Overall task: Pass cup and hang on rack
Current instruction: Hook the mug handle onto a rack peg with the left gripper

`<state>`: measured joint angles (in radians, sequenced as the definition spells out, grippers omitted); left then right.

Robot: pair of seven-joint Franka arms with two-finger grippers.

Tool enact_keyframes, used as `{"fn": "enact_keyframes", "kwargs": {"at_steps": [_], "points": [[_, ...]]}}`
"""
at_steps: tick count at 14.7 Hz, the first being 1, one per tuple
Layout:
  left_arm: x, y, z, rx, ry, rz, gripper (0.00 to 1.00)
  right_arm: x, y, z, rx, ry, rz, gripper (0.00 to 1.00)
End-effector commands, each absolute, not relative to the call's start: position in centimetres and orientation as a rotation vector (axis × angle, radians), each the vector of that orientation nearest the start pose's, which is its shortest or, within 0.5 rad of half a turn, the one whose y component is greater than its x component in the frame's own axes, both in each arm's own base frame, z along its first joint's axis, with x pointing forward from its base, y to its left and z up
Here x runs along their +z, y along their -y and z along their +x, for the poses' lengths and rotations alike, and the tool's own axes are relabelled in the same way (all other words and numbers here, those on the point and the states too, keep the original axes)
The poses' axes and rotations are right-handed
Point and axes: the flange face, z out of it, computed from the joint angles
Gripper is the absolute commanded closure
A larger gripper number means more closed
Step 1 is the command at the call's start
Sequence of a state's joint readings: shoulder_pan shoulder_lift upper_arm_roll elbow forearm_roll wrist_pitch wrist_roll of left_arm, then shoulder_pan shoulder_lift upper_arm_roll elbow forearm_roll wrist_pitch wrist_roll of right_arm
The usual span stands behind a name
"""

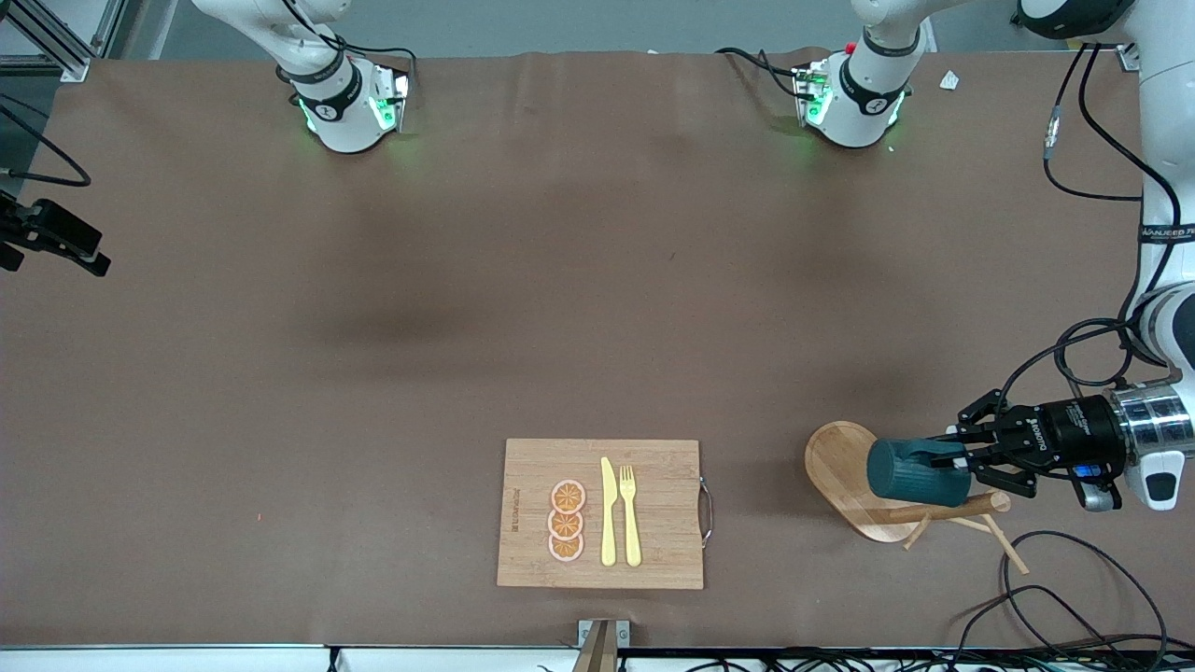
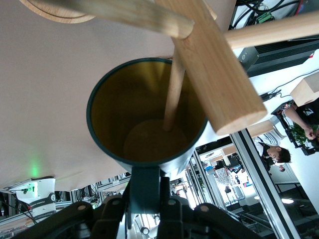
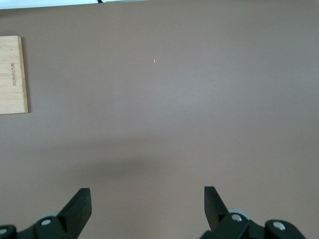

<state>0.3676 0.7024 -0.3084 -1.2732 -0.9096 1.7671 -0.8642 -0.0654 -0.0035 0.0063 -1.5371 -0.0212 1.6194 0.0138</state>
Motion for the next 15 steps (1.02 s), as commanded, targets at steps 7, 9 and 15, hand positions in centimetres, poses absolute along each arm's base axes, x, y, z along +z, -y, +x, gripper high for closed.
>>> {"fn": "enact_keyframes", "kwargs": {"at_steps": [7, 9, 15], "points": [[38.1, -5.0, 72.7, -0.684, -1.161, 1.677, 0.95, 65.2, 3.8, 55.1, -0.142, -0.109, -3.145, 0.0], [37.8, -5.1, 72.7, -0.679, -1.146, 1.674, 0.95, 65.2, 3.7, 55.0, -0.142, -0.109, -3.145, 0.0], [36.7, -5.2, 72.7, -0.686, -1.129, 1.669, 0.92, 65.1, 3.7, 55.2, -0.149, -0.106, -3.144, 0.0]]}}
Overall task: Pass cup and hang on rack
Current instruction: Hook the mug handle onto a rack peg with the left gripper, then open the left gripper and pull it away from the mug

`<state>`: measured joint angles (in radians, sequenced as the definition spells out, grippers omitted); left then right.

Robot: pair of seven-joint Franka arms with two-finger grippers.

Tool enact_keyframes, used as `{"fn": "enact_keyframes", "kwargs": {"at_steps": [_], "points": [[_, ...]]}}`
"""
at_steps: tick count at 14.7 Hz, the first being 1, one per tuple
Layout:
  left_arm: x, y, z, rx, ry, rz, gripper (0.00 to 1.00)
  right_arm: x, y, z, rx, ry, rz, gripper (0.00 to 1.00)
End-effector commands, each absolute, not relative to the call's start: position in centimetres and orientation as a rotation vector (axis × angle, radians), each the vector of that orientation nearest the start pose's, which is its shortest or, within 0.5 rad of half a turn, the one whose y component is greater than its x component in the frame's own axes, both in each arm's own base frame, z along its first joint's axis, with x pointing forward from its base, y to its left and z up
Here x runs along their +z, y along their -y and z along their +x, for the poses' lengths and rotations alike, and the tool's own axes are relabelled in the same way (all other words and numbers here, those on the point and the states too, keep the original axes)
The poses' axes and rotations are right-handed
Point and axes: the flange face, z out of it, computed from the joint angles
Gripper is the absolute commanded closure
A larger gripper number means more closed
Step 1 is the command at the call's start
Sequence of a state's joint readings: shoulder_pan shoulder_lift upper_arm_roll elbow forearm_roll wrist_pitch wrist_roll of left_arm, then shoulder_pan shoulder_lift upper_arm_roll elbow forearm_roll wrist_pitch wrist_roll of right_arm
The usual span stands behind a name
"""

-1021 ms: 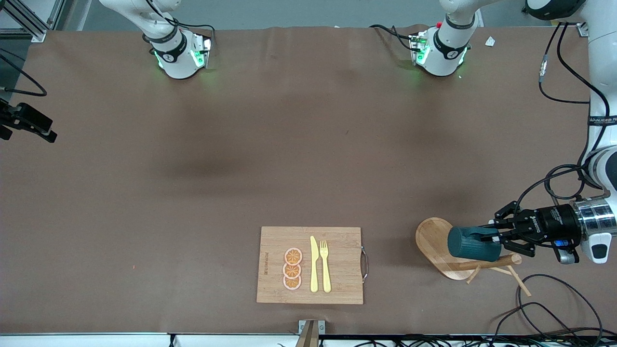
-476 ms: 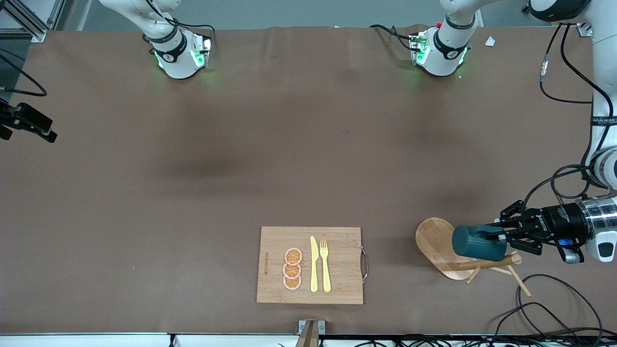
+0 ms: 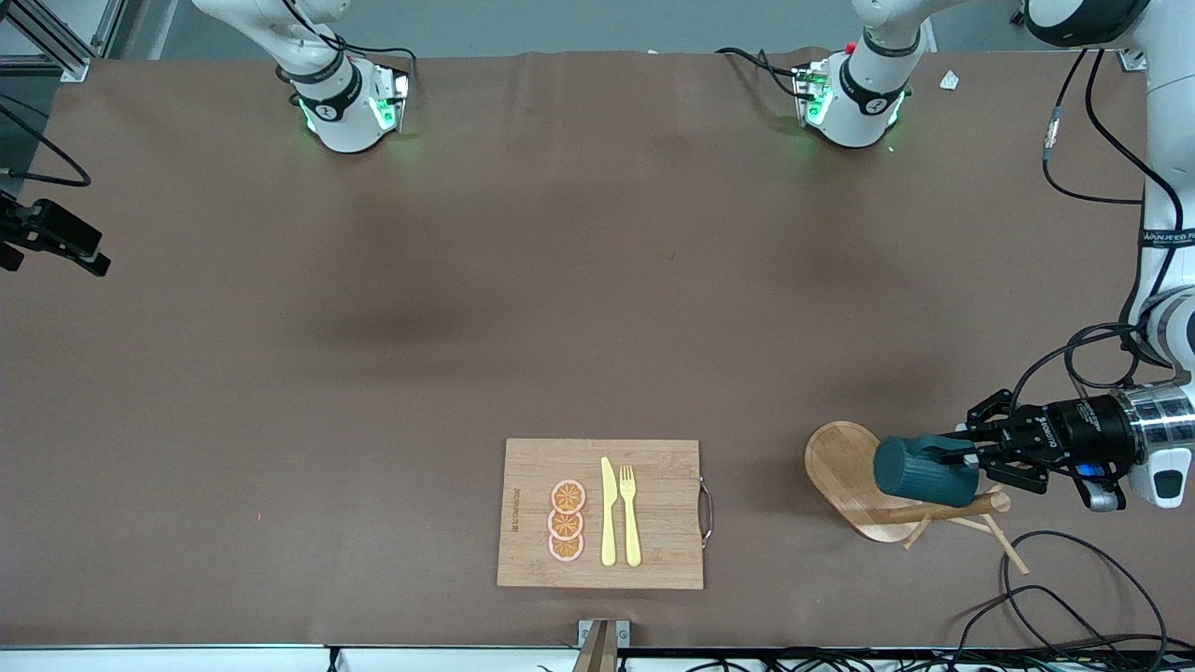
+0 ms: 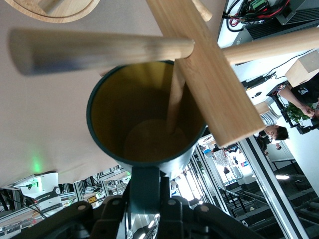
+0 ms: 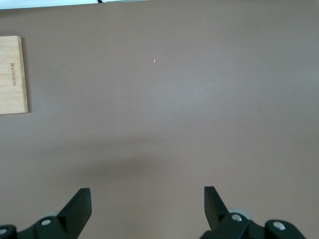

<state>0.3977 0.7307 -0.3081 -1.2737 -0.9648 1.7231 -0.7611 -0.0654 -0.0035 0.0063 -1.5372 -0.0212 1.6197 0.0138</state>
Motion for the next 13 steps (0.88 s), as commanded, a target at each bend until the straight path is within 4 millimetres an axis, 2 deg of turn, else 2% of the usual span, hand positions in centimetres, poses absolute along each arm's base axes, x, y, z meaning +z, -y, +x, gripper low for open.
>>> {"fn": "enact_keyframes", "kwargs": {"at_steps": [1, 4, 5, 9, 11, 13], "points": [[36.7, -5.2, 72.7, -0.686, -1.129, 1.671, 0.92, 65.1, 3.8, 55.2, -0.149, -0.108, -3.144, 0.0], [36.2, -5.5, 72.7, -0.679, -1.12, 1.674, 0.91, 65.1, 3.7, 55.3, -0.152, -0.106, -3.144, 0.0], [35.9, -6.3, 72.7, -0.673, -1.125, 1.665, 0.91, 65.1, 3.7, 55.3, -0.152, -0.106, -3.144, 0.0], [35.7, -6.4, 72.7, -0.667, -1.116, 1.668, 0.88, 65.1, 3.9, 55.1, -0.145, -0.113, -3.144, 0.0], [35.6, -6.4, 72.7, -0.669, -1.117, 1.668, 0.81, 65.1, 3.9, 55.1, -0.145, -0.111, -3.145, 0.0], [35.2, -6.5, 72.7, -0.674, -1.118, 1.665, 0.7, 65.1, 3.9, 55.1, -0.142, -0.111, -3.145, 0.0]]}}
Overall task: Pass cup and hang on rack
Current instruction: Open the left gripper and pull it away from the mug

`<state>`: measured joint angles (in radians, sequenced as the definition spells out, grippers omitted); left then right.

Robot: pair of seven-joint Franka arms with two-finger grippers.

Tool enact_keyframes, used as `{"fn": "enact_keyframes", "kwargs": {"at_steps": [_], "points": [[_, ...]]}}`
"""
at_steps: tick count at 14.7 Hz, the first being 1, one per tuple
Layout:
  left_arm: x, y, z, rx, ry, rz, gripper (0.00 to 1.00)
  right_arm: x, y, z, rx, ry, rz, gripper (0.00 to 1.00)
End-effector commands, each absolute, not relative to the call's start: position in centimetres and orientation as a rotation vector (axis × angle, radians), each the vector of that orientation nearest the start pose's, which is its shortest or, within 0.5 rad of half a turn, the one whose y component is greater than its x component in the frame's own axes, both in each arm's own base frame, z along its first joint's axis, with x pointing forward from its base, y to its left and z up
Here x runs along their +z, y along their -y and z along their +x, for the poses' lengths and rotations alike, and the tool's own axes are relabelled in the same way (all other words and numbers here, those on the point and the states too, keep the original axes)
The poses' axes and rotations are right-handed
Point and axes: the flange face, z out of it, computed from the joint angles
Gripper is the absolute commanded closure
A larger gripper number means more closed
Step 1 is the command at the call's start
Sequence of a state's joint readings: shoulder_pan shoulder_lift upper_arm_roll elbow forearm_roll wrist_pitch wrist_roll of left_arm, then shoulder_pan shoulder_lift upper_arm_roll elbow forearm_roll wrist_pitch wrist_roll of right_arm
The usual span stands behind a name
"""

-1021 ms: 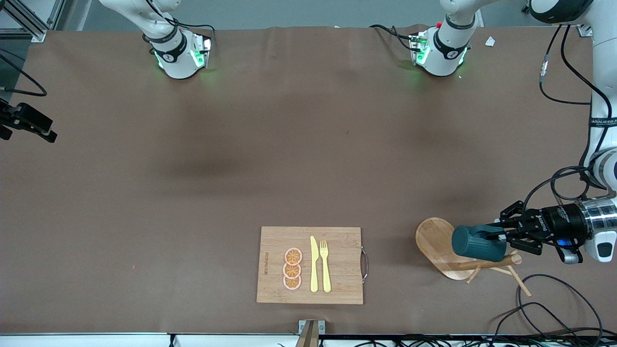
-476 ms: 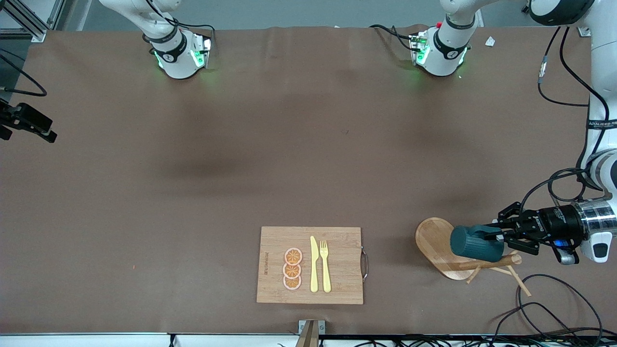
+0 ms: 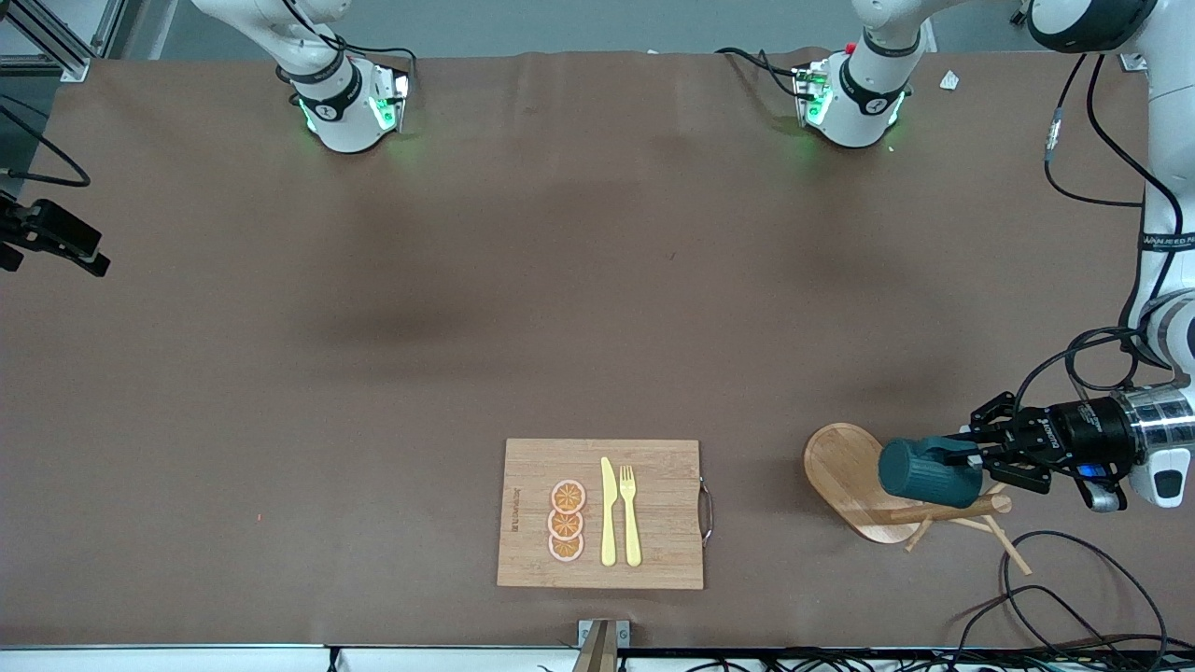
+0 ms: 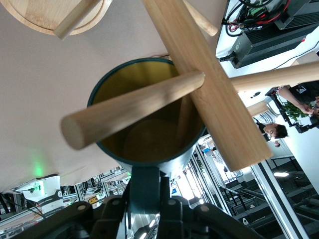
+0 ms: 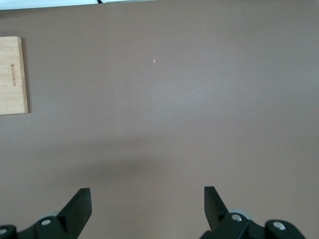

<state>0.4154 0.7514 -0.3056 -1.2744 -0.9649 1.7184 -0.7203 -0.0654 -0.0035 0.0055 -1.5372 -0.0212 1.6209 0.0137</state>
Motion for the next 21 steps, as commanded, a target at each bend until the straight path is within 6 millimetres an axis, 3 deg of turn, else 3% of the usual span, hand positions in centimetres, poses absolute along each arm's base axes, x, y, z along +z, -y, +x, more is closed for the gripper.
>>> {"fn": "enact_keyframes", "kwargs": {"at_steps": [1, 2, 3, 4, 5, 7, 10, 15, 21], "points": [[35.2, -6.5, 72.7, -0.674, -1.118, 1.665, 0.62, 65.1, 4.0, 55.1, -0.144, -0.113, -3.145, 0.0], [35.3, -6.4, 72.7, -0.673, -1.116, 1.667, 0.54, 65.1, 4.0, 55.1, -0.145, -0.113, -3.145, 0.0], [35.4, -6.0, 72.8, -0.672, -1.111, 1.671, 0.38, 65.1, 4.0, 55.2, -0.147, -0.113, -3.145, 0.0], [35.6, -5.6, 72.8, -0.672, -1.106, 1.676, 0.13, 65.1, 3.9, 55.2, -0.147, -0.111, -3.145, 0.0], [36.0, -5.3, 72.8, -0.669, -1.097, 1.68, 0.0, 65.1, 3.9, 55.2, -0.147, -0.111, -3.145, 0.0], [36.6, -5.1, 72.8, -0.661, -1.088, 1.693, 0.0, 65.0, 4.0, 55.2, -0.147, -0.113, -3.144, 0.0], [39.4, -4.9, 72.4, -0.613, -1.073, 1.766, 0.0, 65.1, 3.9, 55.2, -0.147, -0.111, -3.145, 0.0], [46.8, -1.4, 69.7, -0.514, -0.953, 2.158, 0.0, 65.1, 4.1, 55.0, -0.14, -0.085, -3.147, 0.0], [55.3, -2.1, 64.9, -0.279, -0.643, 2.68, 0.0, 65.0, 4.3, 55.0, -0.14, -0.087, -3.147, 0.0]]}}
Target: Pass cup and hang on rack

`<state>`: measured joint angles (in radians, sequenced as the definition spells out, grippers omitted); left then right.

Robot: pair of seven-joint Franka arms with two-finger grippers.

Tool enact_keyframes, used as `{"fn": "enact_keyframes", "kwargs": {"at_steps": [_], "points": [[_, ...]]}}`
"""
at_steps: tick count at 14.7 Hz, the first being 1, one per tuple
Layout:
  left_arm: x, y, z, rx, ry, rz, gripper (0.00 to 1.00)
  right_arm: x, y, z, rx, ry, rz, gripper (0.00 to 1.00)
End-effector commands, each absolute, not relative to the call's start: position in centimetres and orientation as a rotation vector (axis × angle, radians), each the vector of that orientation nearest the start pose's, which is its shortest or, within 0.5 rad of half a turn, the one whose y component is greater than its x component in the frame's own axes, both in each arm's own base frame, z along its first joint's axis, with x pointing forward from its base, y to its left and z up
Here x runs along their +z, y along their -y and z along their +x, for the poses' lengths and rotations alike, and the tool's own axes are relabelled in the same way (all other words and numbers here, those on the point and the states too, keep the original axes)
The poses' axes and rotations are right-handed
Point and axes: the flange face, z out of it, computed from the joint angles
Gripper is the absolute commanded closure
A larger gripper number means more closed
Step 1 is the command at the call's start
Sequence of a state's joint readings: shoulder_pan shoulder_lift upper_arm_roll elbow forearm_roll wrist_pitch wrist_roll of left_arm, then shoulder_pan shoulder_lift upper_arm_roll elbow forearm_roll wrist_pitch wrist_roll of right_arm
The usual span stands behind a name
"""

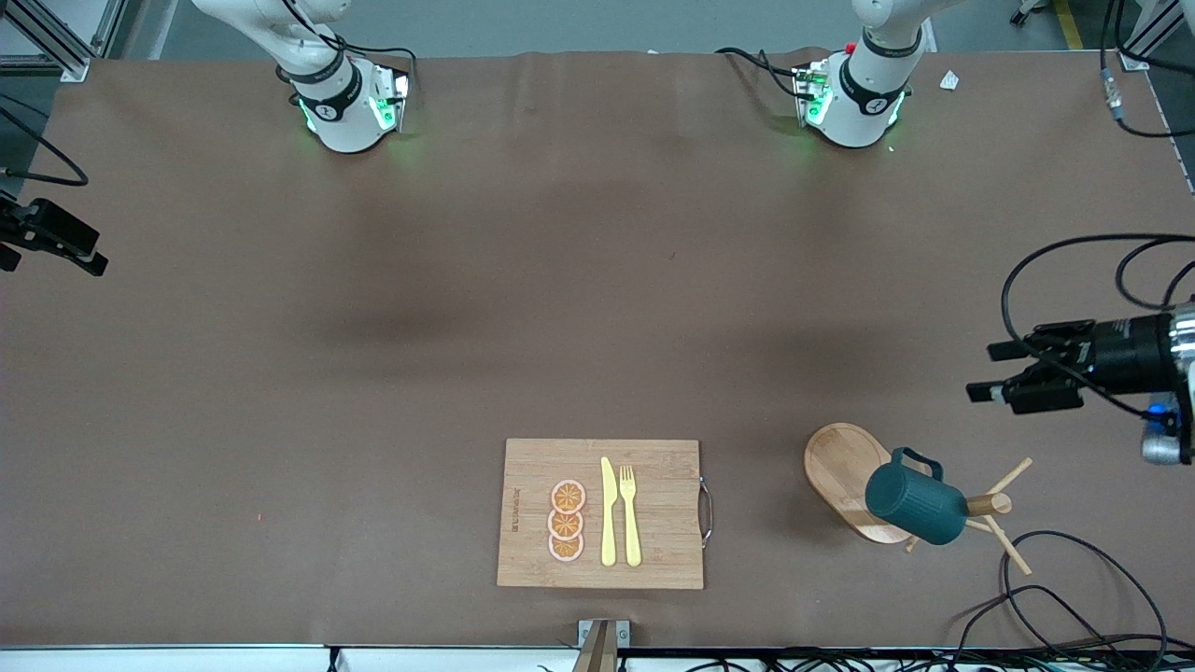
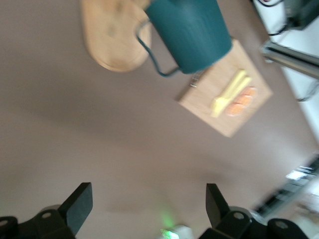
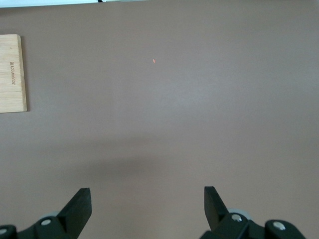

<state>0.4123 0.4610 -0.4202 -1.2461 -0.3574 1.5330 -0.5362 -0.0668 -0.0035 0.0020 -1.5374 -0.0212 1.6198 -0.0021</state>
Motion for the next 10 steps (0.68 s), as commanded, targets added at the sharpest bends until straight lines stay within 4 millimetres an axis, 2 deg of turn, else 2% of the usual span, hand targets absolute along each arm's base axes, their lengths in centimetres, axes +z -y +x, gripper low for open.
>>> {"fn": "enact_keyframes", "kwargs": {"at_steps": [1, 4, 6, 7, 10], "points": [[56.4, -2.3, 64.2, 0.303, 0.695, -3.392, 0.0, 65.1, 4.3, 55.0, -0.14, -0.087, -3.147, 0.0], [59.0, -3.4, 62.4, 0.202, 0.34, -3.323, 0.0, 65.0, 4.2, 55.1, -0.14, -0.084, -3.147, 0.0], [62.5, -2.8, 60.5, 0.109, 0.257, -3.203, 0.0, 65.0, 4.2, 55.1, -0.14, -0.084, -3.147, 0.0], [63.4, -2.2, 59.9, 0.1, 0.244, -3.189, 0.0, 65.0, 4.2, 55.1, -0.14, -0.084, -3.147, 0.0], [63.3, -2.5, 59.4, 0.139, 0.19, -3.154, 0.0, 65.0, 4.2, 55.1, -0.14, -0.084, -3.147, 0.0]]}}
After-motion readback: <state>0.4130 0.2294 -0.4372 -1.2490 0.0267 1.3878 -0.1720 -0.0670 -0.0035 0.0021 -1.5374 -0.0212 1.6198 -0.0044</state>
